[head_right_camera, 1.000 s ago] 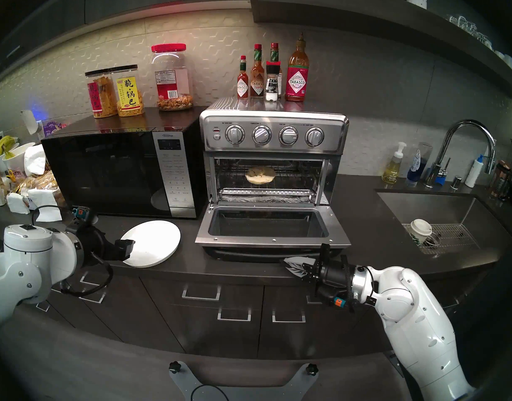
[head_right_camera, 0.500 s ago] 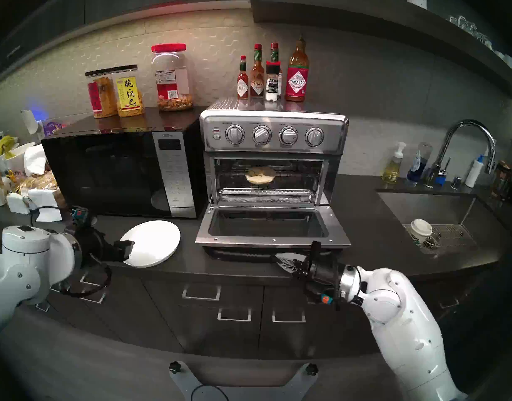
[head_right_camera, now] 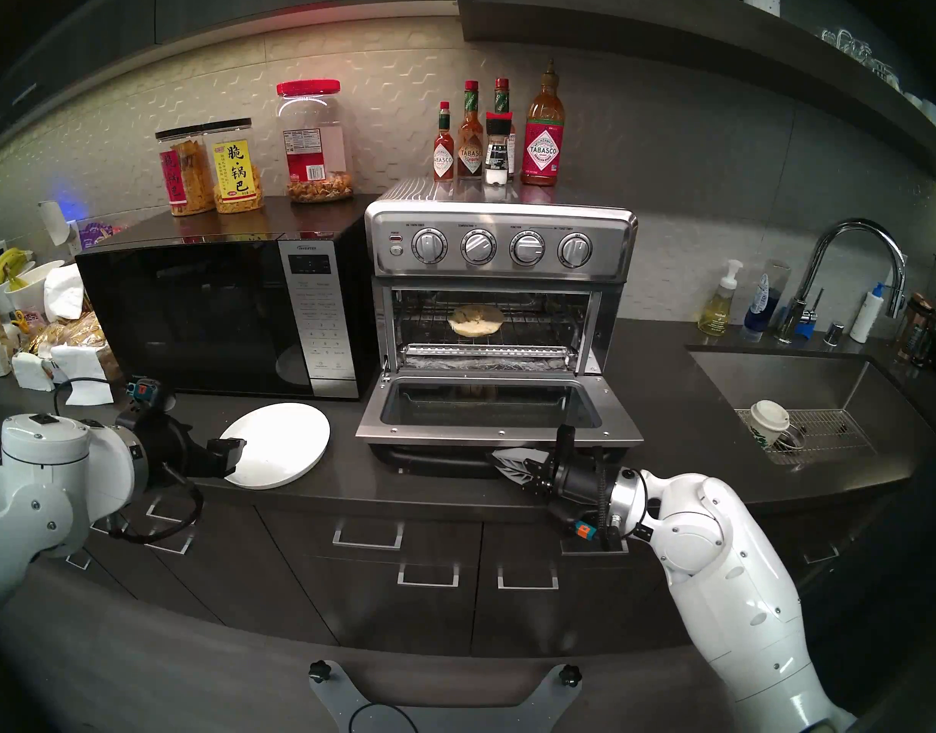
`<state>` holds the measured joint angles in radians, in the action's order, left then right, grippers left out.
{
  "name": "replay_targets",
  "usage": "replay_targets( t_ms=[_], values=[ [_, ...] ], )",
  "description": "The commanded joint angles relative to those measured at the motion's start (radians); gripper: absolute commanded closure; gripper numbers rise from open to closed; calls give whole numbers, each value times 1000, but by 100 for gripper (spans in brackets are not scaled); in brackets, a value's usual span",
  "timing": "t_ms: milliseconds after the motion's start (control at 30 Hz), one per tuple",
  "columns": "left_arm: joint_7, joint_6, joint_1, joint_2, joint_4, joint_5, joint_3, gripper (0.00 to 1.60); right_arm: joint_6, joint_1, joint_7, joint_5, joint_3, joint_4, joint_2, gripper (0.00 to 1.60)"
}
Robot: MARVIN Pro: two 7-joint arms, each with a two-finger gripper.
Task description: Open the oven and place the bagel inside on the rack
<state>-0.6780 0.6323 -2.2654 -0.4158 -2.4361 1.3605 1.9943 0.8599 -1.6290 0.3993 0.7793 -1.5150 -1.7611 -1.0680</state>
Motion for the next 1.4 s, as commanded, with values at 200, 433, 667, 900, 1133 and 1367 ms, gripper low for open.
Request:
replay_targets(
  t_ms=[200,433,667,900,1133,1367],
  values=[
    [9,1,2,-9,-7,-17,19,0,-49,131,67,-37,-3,23,-22,160],
    [15,1,3,-14,-7,-22,17,0,-59,166,111,-64,-18,38,-31,160],
    [20,2,4,-18,-7,-28,16,0,-60,171,142,-88,-43,26,-36,160],
    [25,3,6,-22,-7,-33,14,0,-58,184,174,-114,-60,17,-41,160],
    [27,3,8,-26,-7,-37,11,0,-60,214,213,-151,-75,11,-45,160],
    [28,3,9,-30,-7,-39,8,0,-59,205,238,-178,-93,-7,-42,160]
  ],
)
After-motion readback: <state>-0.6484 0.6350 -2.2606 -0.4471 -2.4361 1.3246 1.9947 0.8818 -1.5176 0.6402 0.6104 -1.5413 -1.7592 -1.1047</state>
